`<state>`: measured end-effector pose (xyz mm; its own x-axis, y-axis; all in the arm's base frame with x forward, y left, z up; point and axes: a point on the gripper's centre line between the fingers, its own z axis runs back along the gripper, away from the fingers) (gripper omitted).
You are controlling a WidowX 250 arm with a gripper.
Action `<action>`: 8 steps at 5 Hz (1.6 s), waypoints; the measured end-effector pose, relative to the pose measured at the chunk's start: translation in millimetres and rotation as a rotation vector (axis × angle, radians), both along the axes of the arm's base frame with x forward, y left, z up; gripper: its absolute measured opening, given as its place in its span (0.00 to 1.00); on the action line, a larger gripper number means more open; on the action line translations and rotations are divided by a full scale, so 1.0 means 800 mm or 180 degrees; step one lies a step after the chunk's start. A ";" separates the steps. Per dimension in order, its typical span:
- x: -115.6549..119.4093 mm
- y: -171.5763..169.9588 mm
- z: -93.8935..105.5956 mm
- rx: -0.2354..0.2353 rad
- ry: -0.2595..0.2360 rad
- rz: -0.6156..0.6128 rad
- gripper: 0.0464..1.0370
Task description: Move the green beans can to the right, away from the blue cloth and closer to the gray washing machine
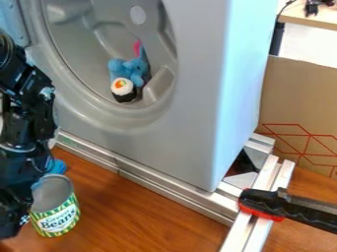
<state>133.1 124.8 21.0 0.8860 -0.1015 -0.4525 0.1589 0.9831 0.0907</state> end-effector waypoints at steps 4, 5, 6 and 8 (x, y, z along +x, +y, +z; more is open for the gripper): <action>0.113 -0.018 -0.040 -0.0223 -0.1326 -0.0188 0.96; 0.130 -0.023 -0.034 -0.0307 -0.1412 -0.0055 0.96; 0.130 -0.026 -0.030 -0.0371 -0.1370 0.0068 0.96; 0.076 -0.012 -0.003 0.0083 -0.0753 0.0390 0.96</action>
<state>193.6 114.9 18.3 0.9724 0.0219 -0.2323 0.0103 0.9905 0.1368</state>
